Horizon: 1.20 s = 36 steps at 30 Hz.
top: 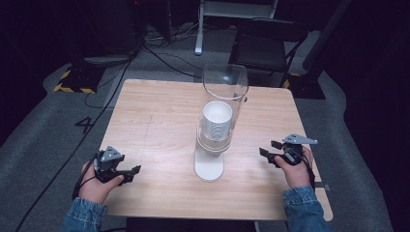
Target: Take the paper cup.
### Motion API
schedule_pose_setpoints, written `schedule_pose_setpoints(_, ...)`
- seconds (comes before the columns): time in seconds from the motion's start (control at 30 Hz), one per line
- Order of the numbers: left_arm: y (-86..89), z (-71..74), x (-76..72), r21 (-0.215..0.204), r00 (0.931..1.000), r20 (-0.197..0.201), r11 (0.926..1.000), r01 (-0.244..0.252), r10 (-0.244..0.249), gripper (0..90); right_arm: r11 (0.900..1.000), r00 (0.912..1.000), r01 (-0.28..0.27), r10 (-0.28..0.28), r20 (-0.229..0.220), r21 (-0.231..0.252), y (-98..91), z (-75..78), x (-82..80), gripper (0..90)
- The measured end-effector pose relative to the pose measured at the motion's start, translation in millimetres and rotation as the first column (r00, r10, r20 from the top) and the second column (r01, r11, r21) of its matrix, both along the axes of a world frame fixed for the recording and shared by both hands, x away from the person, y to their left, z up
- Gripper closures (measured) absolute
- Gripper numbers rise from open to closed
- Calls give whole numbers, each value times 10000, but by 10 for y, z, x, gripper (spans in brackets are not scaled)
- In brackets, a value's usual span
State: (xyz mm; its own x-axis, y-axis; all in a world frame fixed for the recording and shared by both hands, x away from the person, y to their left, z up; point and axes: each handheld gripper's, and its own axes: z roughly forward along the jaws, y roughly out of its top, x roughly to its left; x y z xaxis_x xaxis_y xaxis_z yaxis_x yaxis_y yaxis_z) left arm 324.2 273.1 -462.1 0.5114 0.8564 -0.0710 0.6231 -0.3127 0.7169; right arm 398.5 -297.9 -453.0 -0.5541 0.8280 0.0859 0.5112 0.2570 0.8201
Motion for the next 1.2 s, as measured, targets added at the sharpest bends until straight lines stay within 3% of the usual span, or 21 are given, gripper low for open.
schedule_pose_setpoints(0.4, -44, 64, 36, -189, 9998, 93, 9997, 152, -151, 239, 9996, 9998, -97, 93, 188, 255, 14, 59, -78, 305)
schedule_pose_setpoints(0.63, -79, 68, 36, -275, 9994, 59, 9990, 354, -352, 239, 9945, 9952, -932, 917, 333, 473, 226, 144, -141, 294)
schedule_pose_setpoints(0.73, -76, 72, 33, -283, 9993, 80, 9990, 355, -353, 239, 9897, 9899, -1347, 1322, 506, 486, 377, 186, -172, 270)
schedule_pose_setpoints(0.87, -71, 77, 30, -377, 9995, 26, 9988, 318, -317, 242, 9733, 9780, -2063, 2017, 536, 1003, 625, 247, -198, 242)
schedule_pose_setpoints(1.0, -80, 71, 29, -411, 9994, -62, 9986, 332, -335, 246, 9657, 9706, -2367, 2301, 706, 1066, 751, 282, -221, 228)
schedule_pose_setpoints(1.07, -85, 66, 29, -401, 9994, -49, 9986, 344, -347, 246, 9574, 9624, -2665, 2581, 849, 1108, 855, 316, -237, 219)
schedule_pose_setpoints(1.2, -88, 62, 30, -314, 9989, -76, 9985, 457, -459, 246, 9516, 9565, -2849, 2745, 986, 1149, 952, 338, -251, 195)
